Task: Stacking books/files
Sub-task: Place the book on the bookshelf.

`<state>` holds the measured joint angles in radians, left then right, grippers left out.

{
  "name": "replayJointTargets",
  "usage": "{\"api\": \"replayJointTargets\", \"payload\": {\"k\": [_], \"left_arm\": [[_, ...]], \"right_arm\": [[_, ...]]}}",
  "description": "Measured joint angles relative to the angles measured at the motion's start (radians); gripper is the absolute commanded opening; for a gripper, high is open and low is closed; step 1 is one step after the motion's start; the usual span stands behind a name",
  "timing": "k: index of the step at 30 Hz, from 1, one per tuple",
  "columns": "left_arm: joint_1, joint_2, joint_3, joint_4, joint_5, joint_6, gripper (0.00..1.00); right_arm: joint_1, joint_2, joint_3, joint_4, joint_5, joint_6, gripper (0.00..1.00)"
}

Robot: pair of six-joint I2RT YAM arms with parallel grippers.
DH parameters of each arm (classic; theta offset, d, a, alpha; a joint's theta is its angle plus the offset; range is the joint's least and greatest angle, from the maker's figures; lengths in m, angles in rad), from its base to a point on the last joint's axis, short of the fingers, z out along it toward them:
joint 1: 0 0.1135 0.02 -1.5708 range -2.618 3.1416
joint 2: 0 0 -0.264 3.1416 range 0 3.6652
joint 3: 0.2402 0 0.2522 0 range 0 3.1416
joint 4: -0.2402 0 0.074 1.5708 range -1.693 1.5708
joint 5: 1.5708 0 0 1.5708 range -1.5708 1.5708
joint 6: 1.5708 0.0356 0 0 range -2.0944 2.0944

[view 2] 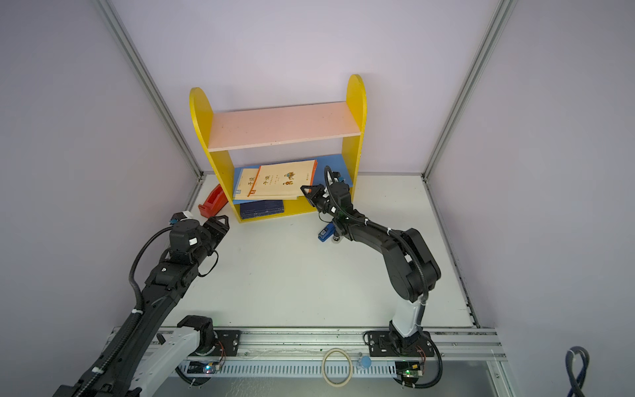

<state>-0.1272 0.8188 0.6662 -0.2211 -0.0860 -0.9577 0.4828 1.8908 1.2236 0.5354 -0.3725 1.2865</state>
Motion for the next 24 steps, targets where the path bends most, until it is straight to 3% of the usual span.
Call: {"api": "replayJointTargets", "payload": {"k": [13, 24], "left_arm": [[0.001, 0.037, 0.004, 0.023, 0.006, 0.026, 0.65], [0.004, 0.057, 0.017, 0.022, 0.003, 0.026, 0.67]], "right_arm": [[0.006, 0.227, 0.298, -0.082, -0.104, 0.018, 0.00], [0.016, 0.267, 0.342, -0.171, -0.149, 0.019, 0.00]]}}
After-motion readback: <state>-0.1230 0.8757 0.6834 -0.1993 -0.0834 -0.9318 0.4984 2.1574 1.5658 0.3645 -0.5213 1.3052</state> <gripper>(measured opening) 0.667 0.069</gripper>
